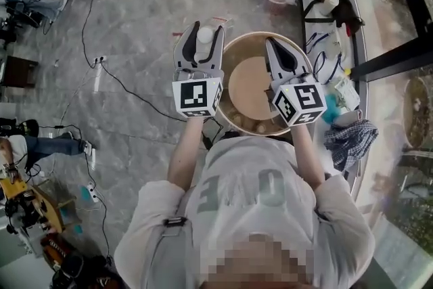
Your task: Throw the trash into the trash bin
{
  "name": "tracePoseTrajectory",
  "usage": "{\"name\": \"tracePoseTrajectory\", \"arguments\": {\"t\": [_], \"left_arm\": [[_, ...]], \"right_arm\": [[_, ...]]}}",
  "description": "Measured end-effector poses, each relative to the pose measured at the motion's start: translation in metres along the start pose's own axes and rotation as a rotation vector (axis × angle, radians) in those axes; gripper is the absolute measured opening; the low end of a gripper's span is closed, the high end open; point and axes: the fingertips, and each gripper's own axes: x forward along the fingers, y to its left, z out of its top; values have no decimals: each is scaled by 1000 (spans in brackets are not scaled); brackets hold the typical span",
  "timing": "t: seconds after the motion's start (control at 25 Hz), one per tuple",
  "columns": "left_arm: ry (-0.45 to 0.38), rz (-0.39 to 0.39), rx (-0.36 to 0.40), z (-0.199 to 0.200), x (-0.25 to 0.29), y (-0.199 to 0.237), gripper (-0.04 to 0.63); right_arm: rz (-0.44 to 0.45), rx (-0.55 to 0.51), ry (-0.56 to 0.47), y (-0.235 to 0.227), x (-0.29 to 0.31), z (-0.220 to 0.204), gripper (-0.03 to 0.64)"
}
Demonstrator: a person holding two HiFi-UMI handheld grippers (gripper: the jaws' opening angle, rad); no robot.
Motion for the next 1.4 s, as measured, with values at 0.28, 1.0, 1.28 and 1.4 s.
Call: {"name": "tracePoseTrajectory", "arguments": {"t": [0.28, 1.0, 1.28, 1.4], "left_arm": [[54, 101, -14, -23, -15, 42, 204], [441, 420, -106, -344, -71, 225, 204], [591, 506, -197, -511, -134, 235, 204], [620, 509, -198, -546, -152, 231, 206]], "right_arm": [[50, 11, 59, 14, 20, -17, 14], [220, 47, 497, 51, 130, -261, 14], [228, 40, 725, 43, 108, -372, 14], [229, 24, 788, 43, 101, -398, 14]]}}
